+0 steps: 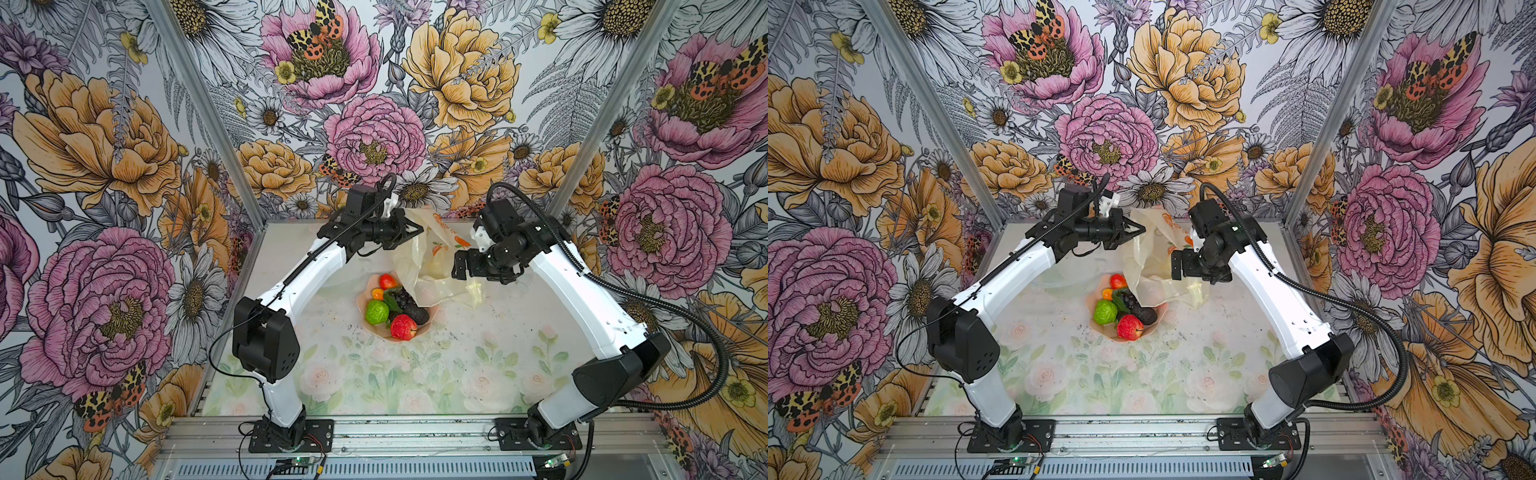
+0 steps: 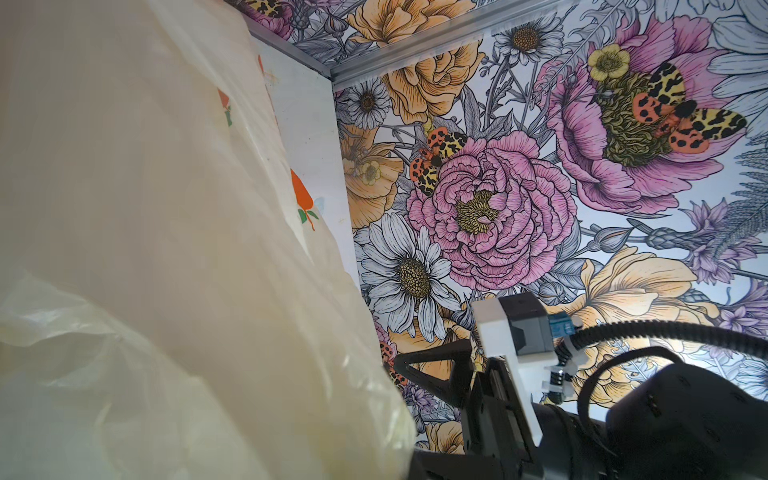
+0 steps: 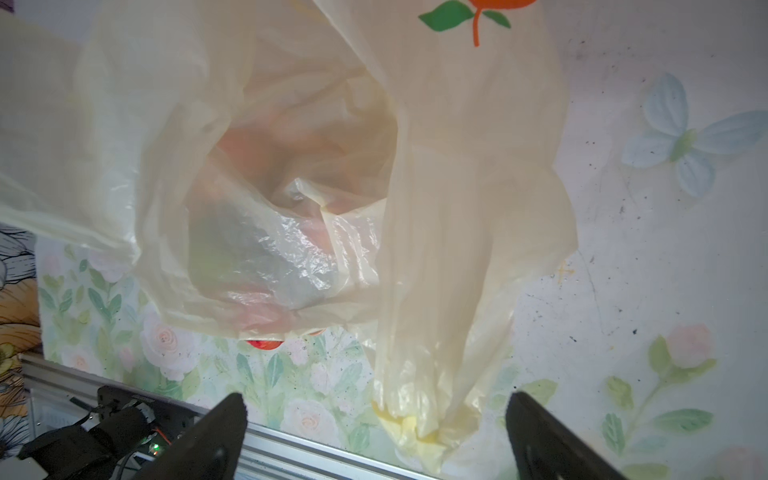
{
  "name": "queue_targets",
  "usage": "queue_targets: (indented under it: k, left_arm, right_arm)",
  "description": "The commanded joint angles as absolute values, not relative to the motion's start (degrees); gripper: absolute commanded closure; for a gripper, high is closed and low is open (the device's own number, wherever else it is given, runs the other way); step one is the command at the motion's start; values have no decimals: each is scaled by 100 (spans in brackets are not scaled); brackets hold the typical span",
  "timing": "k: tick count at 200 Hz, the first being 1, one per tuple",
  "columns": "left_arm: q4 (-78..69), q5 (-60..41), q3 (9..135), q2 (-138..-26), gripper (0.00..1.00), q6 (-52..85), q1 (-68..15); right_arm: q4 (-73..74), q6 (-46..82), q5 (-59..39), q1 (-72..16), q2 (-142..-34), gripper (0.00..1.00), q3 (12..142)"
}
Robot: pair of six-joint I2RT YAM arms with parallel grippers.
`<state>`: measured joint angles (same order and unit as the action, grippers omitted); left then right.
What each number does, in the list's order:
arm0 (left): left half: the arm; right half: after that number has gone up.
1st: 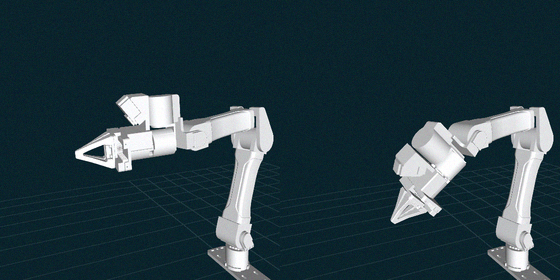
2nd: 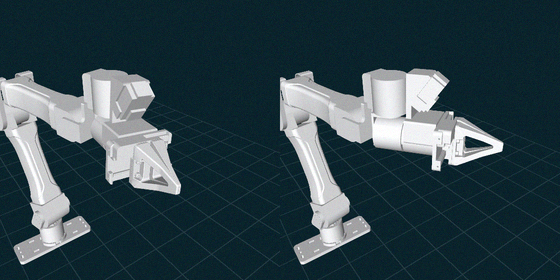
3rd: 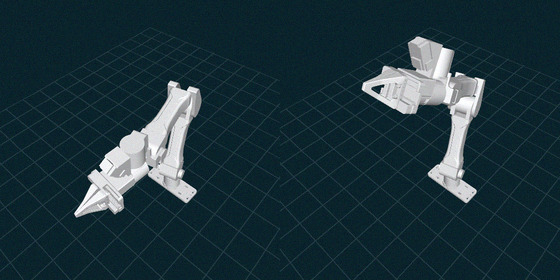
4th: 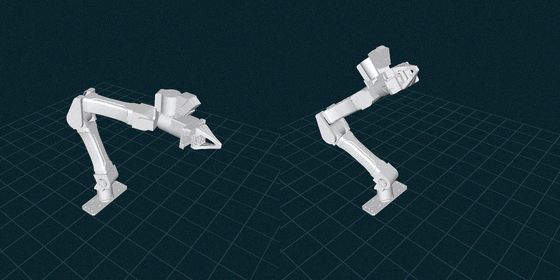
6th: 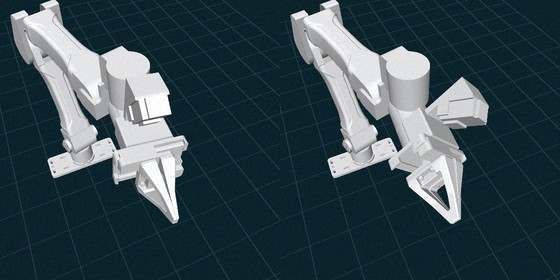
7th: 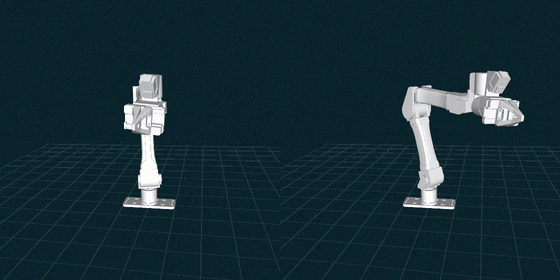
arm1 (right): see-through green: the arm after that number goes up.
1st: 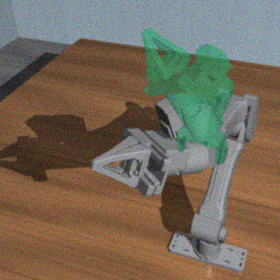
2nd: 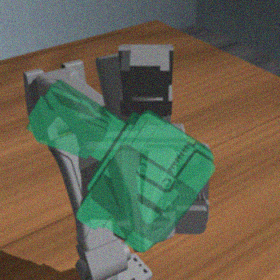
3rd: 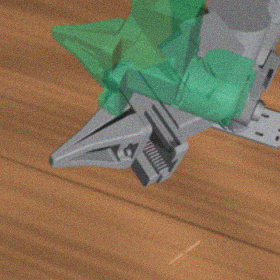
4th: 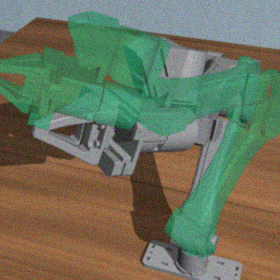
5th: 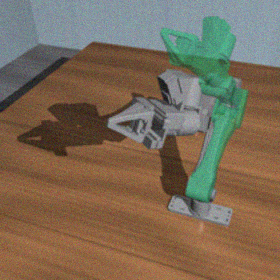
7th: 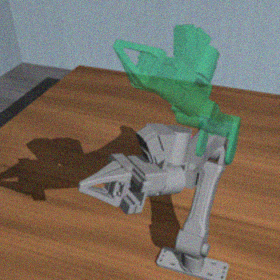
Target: Place the fruits into the plastic bag
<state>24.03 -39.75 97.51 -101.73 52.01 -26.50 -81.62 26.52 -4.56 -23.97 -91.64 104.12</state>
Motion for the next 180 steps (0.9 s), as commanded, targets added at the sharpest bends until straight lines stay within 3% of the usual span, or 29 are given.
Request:
queue_targets:
  k: [1,16,54,94,106,140,159,170,180]
  left_arm:
    - [2404,-4088,9617,-9880,100,5054,-2632]
    - [2406,-4083,9567,-9846,100,5054,-2611]
    - [2430,-4070,9480,-9793,100,5023,-2582]
    - [2986,-3926,9534,-9686,100,4638,-2462]
    - [3245,-3892,9599,-9686,100,4449,-2428]
    - [3435,-3884,9512,-9635,100,4297,-2356]
    - [3434,-3910,9542,-9662,100,4324,-2371]
    - [3432,-3926,9586,-9689,100,4346,-2373]
    - [3431,-3928,9626,-9711,100,4357,-2374]
  right_arm:
    - [-8460,2863,35,-2382,-9277,3,10591]
    - [-8468,2928,29,-2410,-9272,6,10488]
    - [-8186,2972,-145,-2422,-9303,28,10121]
    - [-8179,3024,-374,-2330,-9308,79,10160]
    - [-8179,3002,-395,-2297,-9317,100,10206]
    - [-8165,2883,-824,-2180,-9506,100,10439]
    - [-8145,2856,-1020,-2202,-9590,64,10368]
    - [-8103,2833,-987,-2245,-9598,55,10247]
    - [-8035,2821,-967,-2267,-9598,52,10100]
